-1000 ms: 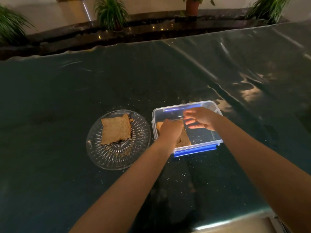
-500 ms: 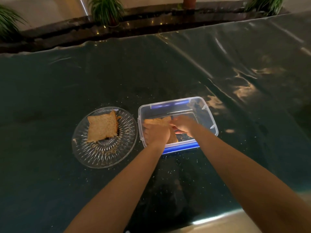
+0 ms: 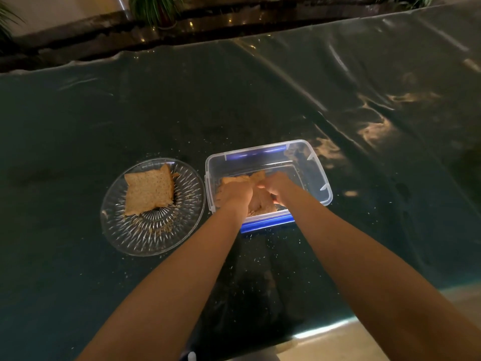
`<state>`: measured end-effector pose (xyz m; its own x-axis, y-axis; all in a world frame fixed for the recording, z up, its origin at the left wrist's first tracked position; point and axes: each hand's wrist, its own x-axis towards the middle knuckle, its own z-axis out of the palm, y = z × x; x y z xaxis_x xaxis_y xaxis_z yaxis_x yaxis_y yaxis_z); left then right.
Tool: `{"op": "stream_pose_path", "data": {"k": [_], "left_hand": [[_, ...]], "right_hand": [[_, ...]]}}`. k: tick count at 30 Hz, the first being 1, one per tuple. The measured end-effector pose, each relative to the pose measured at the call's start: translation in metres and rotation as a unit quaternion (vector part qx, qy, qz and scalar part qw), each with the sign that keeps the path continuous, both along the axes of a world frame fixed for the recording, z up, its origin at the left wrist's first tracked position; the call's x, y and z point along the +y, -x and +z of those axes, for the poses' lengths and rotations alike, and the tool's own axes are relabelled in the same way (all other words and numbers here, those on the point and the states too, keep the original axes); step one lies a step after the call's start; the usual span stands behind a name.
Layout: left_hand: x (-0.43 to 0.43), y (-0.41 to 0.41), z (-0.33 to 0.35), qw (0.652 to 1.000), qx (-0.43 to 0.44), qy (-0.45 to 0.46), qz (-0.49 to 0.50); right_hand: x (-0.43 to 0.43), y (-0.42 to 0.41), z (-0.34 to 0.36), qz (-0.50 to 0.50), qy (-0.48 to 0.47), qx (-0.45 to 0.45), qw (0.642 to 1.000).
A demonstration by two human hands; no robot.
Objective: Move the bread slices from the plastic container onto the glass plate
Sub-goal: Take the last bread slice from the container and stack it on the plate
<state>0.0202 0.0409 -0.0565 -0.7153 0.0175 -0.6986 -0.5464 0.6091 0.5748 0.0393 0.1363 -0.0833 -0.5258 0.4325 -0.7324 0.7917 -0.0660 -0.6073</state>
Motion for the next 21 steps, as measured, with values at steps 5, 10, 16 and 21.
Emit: {"op": "stream_pose_path", "data": {"k": [5, 10, 16, 21], "left_hand": [[-0.002, 0.003, -0.003, 0.995, 0.024, 0.014, -0.091], [-0.008, -0.005, -0.003, 0.982, 0.113, 0.048, -0.141], [0.000, -0.005, 0.017, 0.989, 0.066, -0.123, 0.055], [-0.004, 0.005, 0.039, 0.975, 0.088, -0.196, 0.059]], "right_hand": [[0.004, -0.008, 0.003, 0.008, -0.006, 0.038, 0.999], [0.011, -0.017, 0.013, 0.008, -0.039, 0.090, 0.995], [0.022, -0.023, 0.038, -0.038, -0.033, 0.179, 0.983], [0.018, -0.012, 0.067, -0.075, -0.052, 0.223, 0.970]]}}
